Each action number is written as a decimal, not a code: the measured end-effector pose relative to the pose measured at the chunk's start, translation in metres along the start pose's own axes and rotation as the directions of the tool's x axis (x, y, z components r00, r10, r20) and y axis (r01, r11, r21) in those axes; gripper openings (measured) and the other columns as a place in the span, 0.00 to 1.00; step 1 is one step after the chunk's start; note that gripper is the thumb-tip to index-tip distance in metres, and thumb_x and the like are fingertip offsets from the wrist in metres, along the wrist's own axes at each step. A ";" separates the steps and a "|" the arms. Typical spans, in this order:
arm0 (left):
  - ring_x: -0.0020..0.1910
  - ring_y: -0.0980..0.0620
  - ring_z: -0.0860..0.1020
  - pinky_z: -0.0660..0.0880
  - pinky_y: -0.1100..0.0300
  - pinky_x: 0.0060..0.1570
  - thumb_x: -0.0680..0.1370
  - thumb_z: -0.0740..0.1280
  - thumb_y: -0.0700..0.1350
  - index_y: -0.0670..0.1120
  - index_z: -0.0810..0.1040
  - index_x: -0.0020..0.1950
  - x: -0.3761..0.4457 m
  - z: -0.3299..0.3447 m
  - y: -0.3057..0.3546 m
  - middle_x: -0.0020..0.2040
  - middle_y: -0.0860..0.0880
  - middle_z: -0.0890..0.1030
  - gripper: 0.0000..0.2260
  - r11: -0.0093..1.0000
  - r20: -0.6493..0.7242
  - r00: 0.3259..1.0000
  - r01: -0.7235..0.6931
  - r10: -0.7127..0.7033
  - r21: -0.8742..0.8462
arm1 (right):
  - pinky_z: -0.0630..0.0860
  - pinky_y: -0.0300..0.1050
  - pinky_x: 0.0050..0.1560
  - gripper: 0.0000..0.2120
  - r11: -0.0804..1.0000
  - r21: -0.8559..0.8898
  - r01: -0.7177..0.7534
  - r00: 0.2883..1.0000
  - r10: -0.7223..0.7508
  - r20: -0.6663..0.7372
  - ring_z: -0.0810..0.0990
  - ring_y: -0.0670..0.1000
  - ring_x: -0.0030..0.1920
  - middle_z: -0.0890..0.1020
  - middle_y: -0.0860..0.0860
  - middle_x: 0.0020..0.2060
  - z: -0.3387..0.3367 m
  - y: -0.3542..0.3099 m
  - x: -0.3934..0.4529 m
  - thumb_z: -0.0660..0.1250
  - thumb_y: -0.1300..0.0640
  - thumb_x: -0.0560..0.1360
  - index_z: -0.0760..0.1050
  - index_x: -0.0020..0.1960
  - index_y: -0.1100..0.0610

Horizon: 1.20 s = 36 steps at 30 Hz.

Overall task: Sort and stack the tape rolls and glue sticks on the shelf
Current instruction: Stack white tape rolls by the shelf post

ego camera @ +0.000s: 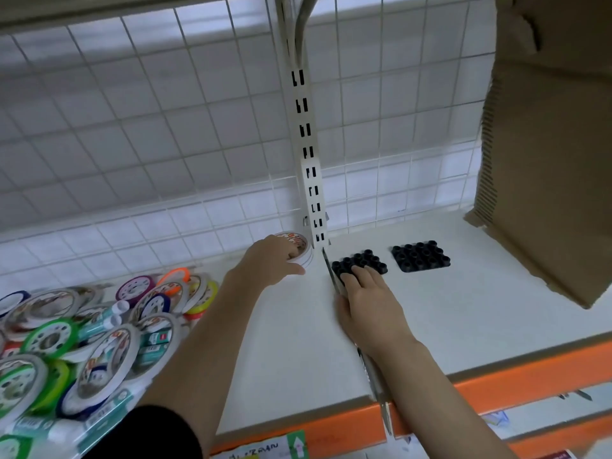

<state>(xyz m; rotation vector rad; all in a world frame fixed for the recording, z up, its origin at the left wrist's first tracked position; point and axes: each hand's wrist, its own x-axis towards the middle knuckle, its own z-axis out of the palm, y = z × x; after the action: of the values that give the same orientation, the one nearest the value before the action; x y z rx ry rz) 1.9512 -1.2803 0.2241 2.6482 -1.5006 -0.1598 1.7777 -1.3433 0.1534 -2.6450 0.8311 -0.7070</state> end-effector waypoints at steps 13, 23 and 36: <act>0.70 0.50 0.61 0.58 0.58 0.67 0.79 0.61 0.53 0.49 0.63 0.73 -0.103 0.026 -0.027 0.72 0.50 0.63 0.24 0.992 -0.195 0.973 0.125 -0.125 -0.013 | 0.61 0.47 0.68 0.18 0.995 0.035 0.095 0.989 -0.098 0.114 0.67 0.60 0.65 0.75 0.60 0.61 -0.010 -0.026 0.000 0.60 0.56 0.78 0.72 0.63 0.65; 0.58 0.46 0.73 0.71 0.51 0.58 0.76 0.65 0.53 0.47 0.76 0.60 -0.196 0.015 -0.093 0.57 0.48 0.77 0.16 0.962 -0.417 0.872 0.183 -0.255 -0.203 | 0.65 0.42 0.63 0.18 0.941 0.139 0.310 0.915 -0.335 0.227 0.70 0.58 0.64 0.74 0.58 0.63 0.001 -0.111 -0.008 0.62 0.56 0.78 0.71 0.65 0.63; 0.42 0.51 0.75 0.72 0.57 0.41 0.78 0.61 0.54 0.44 0.77 0.44 -0.224 0.004 -0.134 0.44 0.50 0.75 0.14 0.951 -0.278 0.912 0.266 -0.301 -0.157 | 0.67 0.40 0.57 0.14 0.894 0.182 0.409 0.879 -0.440 0.185 0.73 0.58 0.60 0.78 0.57 0.56 0.017 -0.174 -0.016 0.64 0.63 0.75 0.76 0.60 0.61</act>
<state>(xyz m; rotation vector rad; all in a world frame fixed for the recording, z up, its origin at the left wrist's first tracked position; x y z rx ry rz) 1.9498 -1.0193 0.2128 2.6350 -0.9812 0.1266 1.8550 -1.1934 0.2026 -2.7343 0.1264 -0.5244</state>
